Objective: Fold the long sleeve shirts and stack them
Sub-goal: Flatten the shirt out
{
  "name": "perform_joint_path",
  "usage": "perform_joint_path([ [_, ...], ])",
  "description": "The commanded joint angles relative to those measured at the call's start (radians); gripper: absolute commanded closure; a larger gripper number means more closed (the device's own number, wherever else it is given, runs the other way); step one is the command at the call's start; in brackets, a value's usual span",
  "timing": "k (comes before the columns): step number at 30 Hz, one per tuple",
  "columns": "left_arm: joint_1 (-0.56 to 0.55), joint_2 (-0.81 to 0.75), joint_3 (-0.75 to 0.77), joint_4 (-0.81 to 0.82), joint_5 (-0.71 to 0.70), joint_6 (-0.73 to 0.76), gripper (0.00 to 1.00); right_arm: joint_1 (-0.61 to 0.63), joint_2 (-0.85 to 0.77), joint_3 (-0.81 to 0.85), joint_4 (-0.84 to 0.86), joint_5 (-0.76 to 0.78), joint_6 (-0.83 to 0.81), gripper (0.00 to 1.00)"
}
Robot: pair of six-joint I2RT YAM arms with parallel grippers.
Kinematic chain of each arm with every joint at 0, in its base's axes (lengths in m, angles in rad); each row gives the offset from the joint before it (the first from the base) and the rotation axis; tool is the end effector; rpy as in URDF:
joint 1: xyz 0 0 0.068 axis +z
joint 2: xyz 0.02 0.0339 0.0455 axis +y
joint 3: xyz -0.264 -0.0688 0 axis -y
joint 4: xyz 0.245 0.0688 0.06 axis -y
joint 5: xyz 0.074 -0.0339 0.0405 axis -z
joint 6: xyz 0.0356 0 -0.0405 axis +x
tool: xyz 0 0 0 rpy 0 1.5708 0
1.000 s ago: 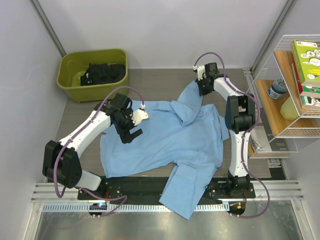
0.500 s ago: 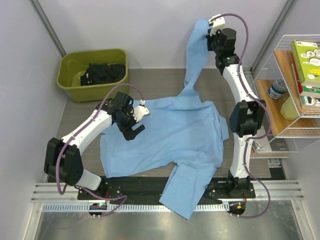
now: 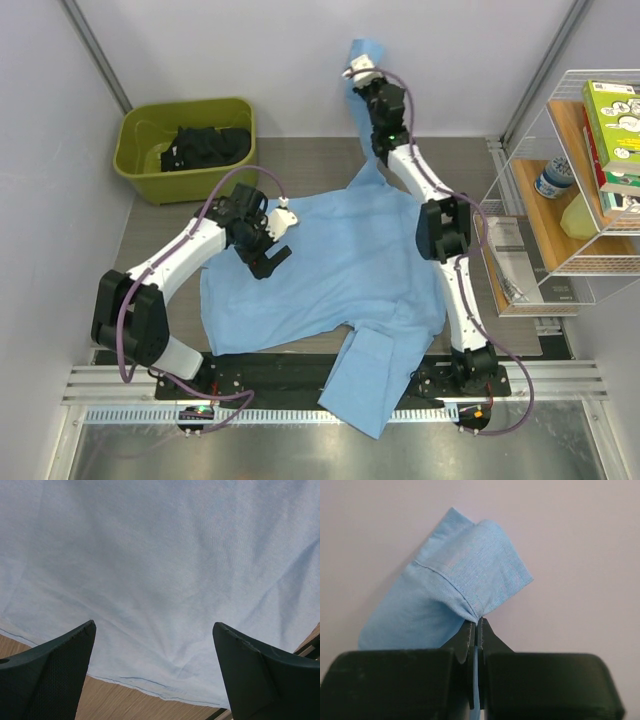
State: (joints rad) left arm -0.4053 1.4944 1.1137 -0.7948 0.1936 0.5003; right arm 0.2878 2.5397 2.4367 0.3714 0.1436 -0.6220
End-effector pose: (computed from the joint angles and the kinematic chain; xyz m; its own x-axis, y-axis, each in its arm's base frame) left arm 0.2652 -0.1213 0.2409 -0.5259 0.7379 -0.4231 0.8061 0.5911 0.0289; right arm 0.5699 0.1634 0.3264 0.2932 -0.5146 -0.8057 0.0274 0.8470 -0.5310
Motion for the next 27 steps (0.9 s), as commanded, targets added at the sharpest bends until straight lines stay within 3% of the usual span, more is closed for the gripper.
perform_joint_path([
  [1,0.006,0.004,-0.008,0.034,-0.01,-0.035,0.01,0.114,0.02,0.018,0.23,0.091,-0.248,0.99],
  [3,0.005,0.004,-0.008,0.035,-0.011,-0.048,0.01,0.146,0.034,0.018,0.228,0.091,-0.228,0.99],
  [6,0.013,0.001,-0.008,0.034,0.0,-0.068,0.01,0.184,0.039,0.012,0.181,0.076,-0.164,0.77],
  [7,0.023,-0.002,-0.009,0.031,0.009,-0.072,0.01,0.191,0.012,-0.002,0.181,0.071,-0.135,0.57],
  [10,0.046,0.001,-0.009,0.031,0.035,-0.089,0.01,0.18,-0.094,-0.011,0.016,0.002,0.034,0.33],
  [11,0.052,0.012,-0.005,0.026,0.038,-0.092,0.0,0.171,-0.122,-0.011,-0.049,-0.022,0.051,0.06],
  [12,0.06,0.015,0.0,0.028,0.043,-0.094,0.01,0.162,-0.159,-0.033,-0.177,-0.041,0.059,0.0],
  [14,0.083,0.038,0.02,0.029,0.046,-0.098,0.0,0.117,-0.273,-0.086,-0.305,-0.086,0.084,0.0],
  [18,0.12,0.101,0.076,-0.007,0.061,-0.102,0.0,0.039,-0.456,-0.243,-0.758,-0.231,0.048,0.0],
  [21,0.138,0.162,0.113,-0.056,0.092,-0.068,0.0,-0.032,-0.554,-0.353,-1.036,-0.415,0.019,0.0],
  [24,0.145,0.204,0.133,-0.078,0.106,-0.026,0.03,-0.064,-0.573,-0.45,-1.237,-0.473,-0.012,0.12],
  [27,0.145,0.256,0.169,-0.081,0.09,-0.014,0.05,-0.104,-0.565,-0.556,-1.304,-0.521,0.042,0.24],
])
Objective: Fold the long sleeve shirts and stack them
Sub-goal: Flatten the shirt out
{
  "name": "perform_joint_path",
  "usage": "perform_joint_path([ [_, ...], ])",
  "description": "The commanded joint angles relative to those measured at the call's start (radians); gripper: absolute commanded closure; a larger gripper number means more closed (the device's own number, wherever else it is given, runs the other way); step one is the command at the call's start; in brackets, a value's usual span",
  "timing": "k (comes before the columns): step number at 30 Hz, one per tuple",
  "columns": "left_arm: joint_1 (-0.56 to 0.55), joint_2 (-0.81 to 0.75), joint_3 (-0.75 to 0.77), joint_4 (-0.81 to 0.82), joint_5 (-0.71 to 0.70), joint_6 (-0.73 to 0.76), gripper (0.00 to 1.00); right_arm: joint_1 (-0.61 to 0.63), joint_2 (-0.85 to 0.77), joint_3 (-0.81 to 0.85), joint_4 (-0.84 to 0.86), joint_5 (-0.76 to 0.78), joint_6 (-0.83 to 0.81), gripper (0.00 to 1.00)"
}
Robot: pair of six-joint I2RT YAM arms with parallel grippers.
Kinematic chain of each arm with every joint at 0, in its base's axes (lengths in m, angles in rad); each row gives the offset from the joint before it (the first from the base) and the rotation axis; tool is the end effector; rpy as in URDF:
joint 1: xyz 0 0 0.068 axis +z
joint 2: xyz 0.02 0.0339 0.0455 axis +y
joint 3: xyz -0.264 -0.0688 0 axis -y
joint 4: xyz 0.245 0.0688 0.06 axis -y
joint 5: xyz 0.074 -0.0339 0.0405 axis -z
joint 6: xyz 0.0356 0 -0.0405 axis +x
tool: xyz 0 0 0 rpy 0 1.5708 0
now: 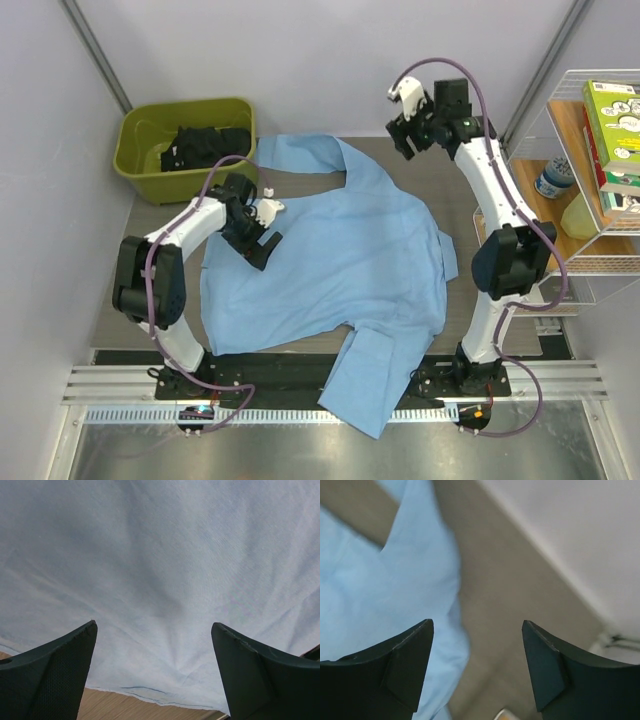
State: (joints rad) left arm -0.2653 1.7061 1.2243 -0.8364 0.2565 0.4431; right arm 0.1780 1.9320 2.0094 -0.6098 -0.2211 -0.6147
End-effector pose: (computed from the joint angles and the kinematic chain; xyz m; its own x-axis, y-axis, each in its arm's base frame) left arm 0.3138 -0.0946 0.2097 -0.7092 0.6224 -0.3311 0.6850 0.7194 -0.1148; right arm 0.4382 0.0868 0.3840 -0.2013 -0.6079 -0.7681 -0.5812 0.7053 -0.4059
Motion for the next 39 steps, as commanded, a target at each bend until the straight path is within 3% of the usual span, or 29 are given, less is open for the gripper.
perform_joint_path([
  [1,0.006,0.076,0.081,-0.058,0.029,0.049,0.05,-0.003,0.054,-0.186,-0.323,-0.161,0.049,0.31],
  [8,0.005,0.187,0.156,-0.15,0.024,0.121,0.12,-0.046,0.114,-0.357,-0.314,-0.133,0.086,0.53],
  [17,-0.011,0.224,0.098,-0.211,0.053,0.189,0.19,-0.069,0.055,-0.596,-0.307,-0.069,0.058,0.54],
  [22,-0.064,0.144,-0.047,-0.224,0.058,0.204,0.2,-0.075,-0.048,-0.739,-0.355,-0.083,0.003,0.48],
  [25,-0.069,0.116,-0.06,-0.234,0.092,0.171,0.19,-0.09,-0.106,-0.697,-0.421,-0.136,-0.019,0.42],
  [31,-0.04,0.084,0.041,-0.228,0.145,0.108,0.17,-0.15,-0.093,-0.47,-0.505,-0.17,-0.014,0.43],
  [36,0.128,0.128,0.301,-0.237,0.257,0.083,0.15,-0.201,0.021,-0.244,-0.455,-0.213,0.056,0.5],
  [39,0.172,0.185,0.435,-0.26,0.267,0.108,0.16,-0.219,0.099,-0.167,-0.381,-0.208,0.107,0.55],
])
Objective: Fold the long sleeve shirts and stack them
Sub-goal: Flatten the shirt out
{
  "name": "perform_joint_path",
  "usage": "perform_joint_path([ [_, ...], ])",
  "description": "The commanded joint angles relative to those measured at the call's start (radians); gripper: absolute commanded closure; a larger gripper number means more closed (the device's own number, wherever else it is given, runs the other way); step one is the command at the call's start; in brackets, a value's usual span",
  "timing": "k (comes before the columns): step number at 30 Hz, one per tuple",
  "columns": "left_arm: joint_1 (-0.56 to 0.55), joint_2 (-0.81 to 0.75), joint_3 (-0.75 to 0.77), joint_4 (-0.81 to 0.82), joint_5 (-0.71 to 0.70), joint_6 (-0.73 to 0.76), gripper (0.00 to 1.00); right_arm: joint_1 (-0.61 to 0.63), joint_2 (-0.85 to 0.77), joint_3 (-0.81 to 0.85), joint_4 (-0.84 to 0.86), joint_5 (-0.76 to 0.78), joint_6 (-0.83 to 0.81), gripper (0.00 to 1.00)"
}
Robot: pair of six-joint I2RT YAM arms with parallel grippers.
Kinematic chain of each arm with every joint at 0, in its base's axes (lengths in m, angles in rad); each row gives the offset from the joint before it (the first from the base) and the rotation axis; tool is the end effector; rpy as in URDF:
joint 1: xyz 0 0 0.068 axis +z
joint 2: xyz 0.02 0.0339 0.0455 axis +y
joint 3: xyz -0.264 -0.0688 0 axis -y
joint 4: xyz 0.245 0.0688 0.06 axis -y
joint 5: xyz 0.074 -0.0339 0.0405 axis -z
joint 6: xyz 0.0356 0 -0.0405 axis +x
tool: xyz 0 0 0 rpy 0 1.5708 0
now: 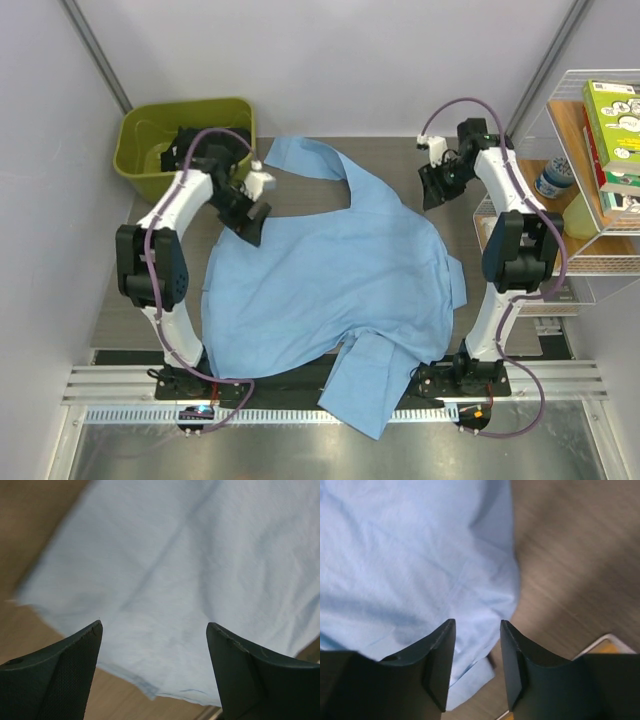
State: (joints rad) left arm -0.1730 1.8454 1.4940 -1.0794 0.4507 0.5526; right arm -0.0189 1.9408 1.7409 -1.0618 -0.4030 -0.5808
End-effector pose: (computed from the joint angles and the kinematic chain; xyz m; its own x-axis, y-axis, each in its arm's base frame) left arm 0.3491 -0.0767 0.2346 -0.7175 0.6050 -0.3452 0.6949 0.6564 -0.2939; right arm 0.4002 0.0064 0.2681 -0.7404 -0.4908 -0.4593 -0.6078 0.7807 0.1454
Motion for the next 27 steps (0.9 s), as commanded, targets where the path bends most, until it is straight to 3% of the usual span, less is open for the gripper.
perform_joint_path([
  [1,0.081,0.055,0.182,-0.017,0.047,0.006,0.15,-0.026,0.111,0.121,0.077,-0.017,0.081,0.57],
  [10,0.076,0.084,0.149,0.047,0.008,0.001,0.15,-0.033,0.28,0.183,0.097,-0.04,0.131,0.57],
  [21,0.036,0.078,0.097,0.056,-0.021,-0.005,0.15,0.019,0.282,0.135,0.129,-0.148,0.164,0.4],
  [27,0.035,0.081,0.098,0.047,-0.024,-0.014,0.15,0.073,0.314,0.155,0.137,-0.169,0.173,0.37],
])
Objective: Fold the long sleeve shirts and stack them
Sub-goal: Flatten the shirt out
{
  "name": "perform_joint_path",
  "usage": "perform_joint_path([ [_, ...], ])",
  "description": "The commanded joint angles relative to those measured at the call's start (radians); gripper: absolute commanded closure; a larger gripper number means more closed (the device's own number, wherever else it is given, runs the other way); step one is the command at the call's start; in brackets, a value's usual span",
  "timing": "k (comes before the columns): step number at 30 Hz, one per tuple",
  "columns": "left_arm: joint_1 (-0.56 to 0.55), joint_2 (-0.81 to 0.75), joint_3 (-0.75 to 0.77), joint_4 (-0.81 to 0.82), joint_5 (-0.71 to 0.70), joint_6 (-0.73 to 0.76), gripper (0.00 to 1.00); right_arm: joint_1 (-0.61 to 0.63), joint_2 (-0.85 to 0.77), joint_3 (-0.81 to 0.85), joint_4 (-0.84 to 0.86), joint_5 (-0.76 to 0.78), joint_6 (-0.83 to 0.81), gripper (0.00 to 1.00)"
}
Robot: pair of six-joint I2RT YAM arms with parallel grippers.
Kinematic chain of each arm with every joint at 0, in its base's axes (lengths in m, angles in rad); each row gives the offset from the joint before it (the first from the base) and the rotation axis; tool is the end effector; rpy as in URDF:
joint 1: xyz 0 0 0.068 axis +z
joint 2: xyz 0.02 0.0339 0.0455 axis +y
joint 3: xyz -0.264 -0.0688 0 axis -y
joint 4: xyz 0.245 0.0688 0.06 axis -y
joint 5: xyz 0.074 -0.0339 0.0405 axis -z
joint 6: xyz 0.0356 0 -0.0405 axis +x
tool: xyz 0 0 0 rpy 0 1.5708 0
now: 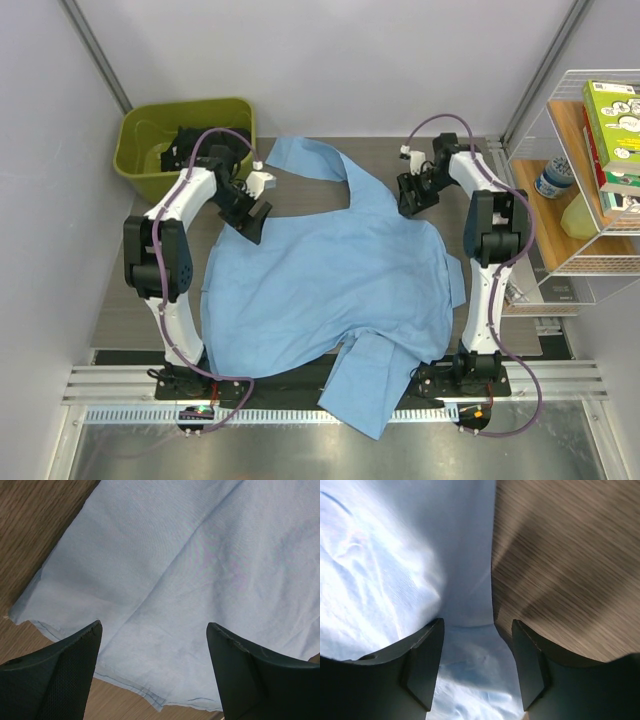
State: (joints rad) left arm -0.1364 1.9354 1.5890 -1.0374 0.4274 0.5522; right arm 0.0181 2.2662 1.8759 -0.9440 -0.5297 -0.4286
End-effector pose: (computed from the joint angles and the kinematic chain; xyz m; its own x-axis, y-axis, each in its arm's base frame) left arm 0.3792 -0.0669 0.2289 -0.7238 0.5812 -0.3719 0.6810 0.6886 -0.2492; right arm 0.4627 0.0264 0.1767 -0.8284 -0.3737 -0.4172 -0.5258 0.7755 0.3494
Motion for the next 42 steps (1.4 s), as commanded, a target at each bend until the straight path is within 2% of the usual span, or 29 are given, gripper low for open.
perform_joint_path([
  [1,-0.003,-0.009,0.005,0.004,-0.003,-0.014,0.15,0.043,-0.011,0.019,0.022,-0.035,0.021,0.37],
  [3,-0.005,-0.012,0.003,0.002,-0.007,-0.017,0.14,0.071,-0.014,-0.01,0.04,0.034,0.001,0.4],
  [6,-0.005,-0.015,-0.001,0.007,-0.022,-0.023,0.14,0.107,-0.069,-0.131,0.158,0.204,-0.012,0.52],
  [7,-0.003,-0.015,0.0,0.008,-0.027,-0.024,0.14,0.112,-0.097,-0.159,0.187,0.255,-0.009,0.62],
  [8,-0.005,-0.012,-0.001,0.007,-0.032,-0.028,0.14,0.115,-0.105,-0.181,0.232,0.285,-0.009,0.79],
  [9,-0.005,-0.013,-0.001,0.008,-0.041,-0.032,0.14,0.115,-0.108,-0.199,0.241,0.351,-0.01,0.89],
  [10,-0.003,-0.01,-0.006,0.008,-0.044,-0.035,0.14,0.111,-0.109,-0.201,0.251,0.387,-0.004,0.97],
  [11,-0.005,-0.012,-0.014,0.008,-0.05,-0.038,0.14,0.103,-0.109,-0.204,0.261,0.408,-0.007,0.99],
  [15,-0.005,-0.012,-0.038,0.008,-0.087,-0.032,0.15,0.042,-0.129,-0.187,0.309,0.513,-0.009,0.99],
  [18,-0.005,-0.01,-0.037,0.001,-0.085,-0.029,0.15,-0.006,-0.134,-0.086,0.266,0.358,0.023,0.99],
  [20,-0.005,-0.01,-0.028,-0.007,-0.07,-0.028,0.15,-0.006,-0.119,0.024,0.208,0.194,0.063,0.98],
  [21,-0.005,-0.013,-0.017,-0.016,-0.064,-0.028,0.15,-0.004,-0.096,0.057,0.197,0.131,0.089,0.92],
  [22,-0.005,-0.015,-0.011,-0.018,-0.056,-0.028,0.14,-0.006,-0.082,0.089,0.189,0.084,0.126,0.74],
  [23,-0.005,-0.019,-0.008,-0.018,-0.053,-0.029,0.14,-0.006,-0.067,0.141,0.189,-0.021,0.177,0.64],
  [25,-0.005,-0.026,0.006,-0.026,-0.05,-0.028,0.14,-0.006,-0.021,0.175,0.22,-0.073,0.243,0.65],
  [26,-0.005,-0.027,0.011,-0.032,-0.05,-0.029,0.14,-0.003,0.001,0.21,0.218,-0.084,0.27,0.6],
  [28,-0.003,-0.035,0.019,-0.041,-0.053,-0.028,0.14,0.006,0.045,0.242,0.202,-0.05,0.266,0.52],
  [34,-0.005,-0.047,-0.006,-0.026,-0.088,-0.041,0.14,0.013,0.047,0.229,0.177,0.095,0.166,0.59],
  [37,-0.003,-0.023,0.028,-0.021,-0.087,-0.048,0.14,0.005,-0.008,0.134,0.185,0.151,0.1,0.59],
  [42,-0.003,0.02,0.132,0.054,-0.087,-0.023,0.19,-0.038,-0.039,0.1,0.176,0.175,0.057,0.56],
])
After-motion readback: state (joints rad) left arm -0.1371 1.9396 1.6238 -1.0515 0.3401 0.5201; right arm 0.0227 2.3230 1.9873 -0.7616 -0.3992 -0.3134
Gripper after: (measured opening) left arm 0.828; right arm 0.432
